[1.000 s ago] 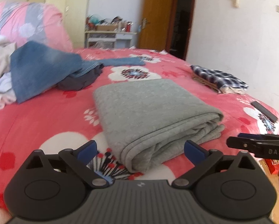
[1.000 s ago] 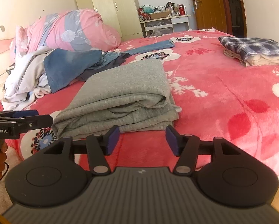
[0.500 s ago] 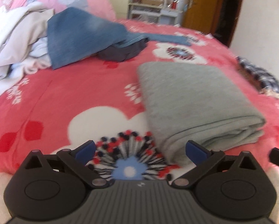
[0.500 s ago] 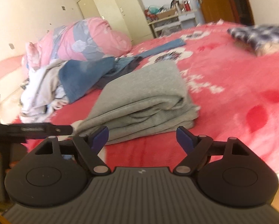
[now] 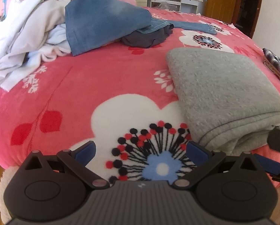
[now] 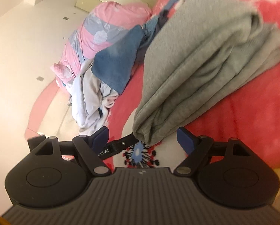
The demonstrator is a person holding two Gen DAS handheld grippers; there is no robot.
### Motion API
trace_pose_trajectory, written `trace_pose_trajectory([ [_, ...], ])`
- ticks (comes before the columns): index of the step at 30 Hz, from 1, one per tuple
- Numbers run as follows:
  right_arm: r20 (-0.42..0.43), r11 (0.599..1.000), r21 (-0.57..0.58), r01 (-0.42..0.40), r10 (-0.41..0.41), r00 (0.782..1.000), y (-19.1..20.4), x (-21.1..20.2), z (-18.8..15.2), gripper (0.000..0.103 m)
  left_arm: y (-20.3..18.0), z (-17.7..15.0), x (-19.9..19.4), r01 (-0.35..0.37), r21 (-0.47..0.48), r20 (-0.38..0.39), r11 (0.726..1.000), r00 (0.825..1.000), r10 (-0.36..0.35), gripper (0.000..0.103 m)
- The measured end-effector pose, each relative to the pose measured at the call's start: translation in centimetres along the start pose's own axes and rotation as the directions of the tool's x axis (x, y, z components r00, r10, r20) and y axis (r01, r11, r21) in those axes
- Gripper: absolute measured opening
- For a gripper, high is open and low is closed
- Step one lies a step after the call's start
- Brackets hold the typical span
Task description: Fold clothes
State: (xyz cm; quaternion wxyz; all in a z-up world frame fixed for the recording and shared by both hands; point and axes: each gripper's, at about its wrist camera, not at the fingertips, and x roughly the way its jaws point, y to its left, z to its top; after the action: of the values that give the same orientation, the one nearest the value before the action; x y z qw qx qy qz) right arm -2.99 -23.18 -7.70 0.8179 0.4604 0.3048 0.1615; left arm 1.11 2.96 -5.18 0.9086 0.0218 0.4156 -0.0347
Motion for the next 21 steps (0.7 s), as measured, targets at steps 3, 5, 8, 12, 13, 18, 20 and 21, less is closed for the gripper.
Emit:
trace_pose_trajectory([
  [3, -0.003, 0.995, 0.089, -0.036, 0.036, 0.999, -0.7, 0.9, 0.1, 0.08, 0.0, 0.0, 0.2, -0.022, 0.014, 0.002, 1.0, 1.0, 0.022, 0.103],
  [5, 0.001, 0.989, 0.141, -0.046, 0.046, 0.999, -1.1, 1.4, 0.1, 0.08, 0.0, 0.0, 0.3, -0.023, 0.017, 0.0, 1.0, 1.0, 0.023, 0.103],
  [8, 0.008, 0.976, 0.217, -0.029, 0.028, 1.0, -1.8, 1.9, 0.0, 0.08, 0.0, -0.1, 0.4, -0.029, 0.022, -0.002, 0.999, 1.0, 0.029, 0.103],
  [12, 0.031, 0.957, 0.289, -0.034, 0.026, 0.999, -2.6, 2.3, -0.4, 0.08, -0.1, -0.3, 0.6, -0.039, 0.03, -0.005, 0.999, 0.999, 0.039, 0.103],
  [13, 0.038, 0.953, 0.301, -0.038, 0.027, 0.999, -2.6, 2.3, -0.5, 0.08, -0.1, -0.3, 0.7, -0.041, 0.03, -0.007, 0.999, 0.999, 0.041, 0.103],
  [18, 0.07, 0.935, 0.349, -0.055, 0.032, 0.997, -2.8, 2.6, -0.5, 0.083, -0.2, -0.5, 1.0, -0.055, 0.043, -0.009, 0.998, 0.998, 0.055, 0.103],
  [20, 0.08, 0.933, 0.356, -0.058, 0.031, 0.996, -2.7, 2.7, -0.4, 0.084, -0.3, -0.6, 1.1, -0.056, 0.047, -0.011, 0.997, 0.998, 0.057, 0.103],
  [21, 0.085, 0.932, 0.358, -0.058, 0.03, 0.996, -2.6, 2.9, -0.3, 0.085, -0.3, -0.6, 1.2, -0.057, 0.048, -0.012, 0.997, 0.998, 0.058, 0.103],
])
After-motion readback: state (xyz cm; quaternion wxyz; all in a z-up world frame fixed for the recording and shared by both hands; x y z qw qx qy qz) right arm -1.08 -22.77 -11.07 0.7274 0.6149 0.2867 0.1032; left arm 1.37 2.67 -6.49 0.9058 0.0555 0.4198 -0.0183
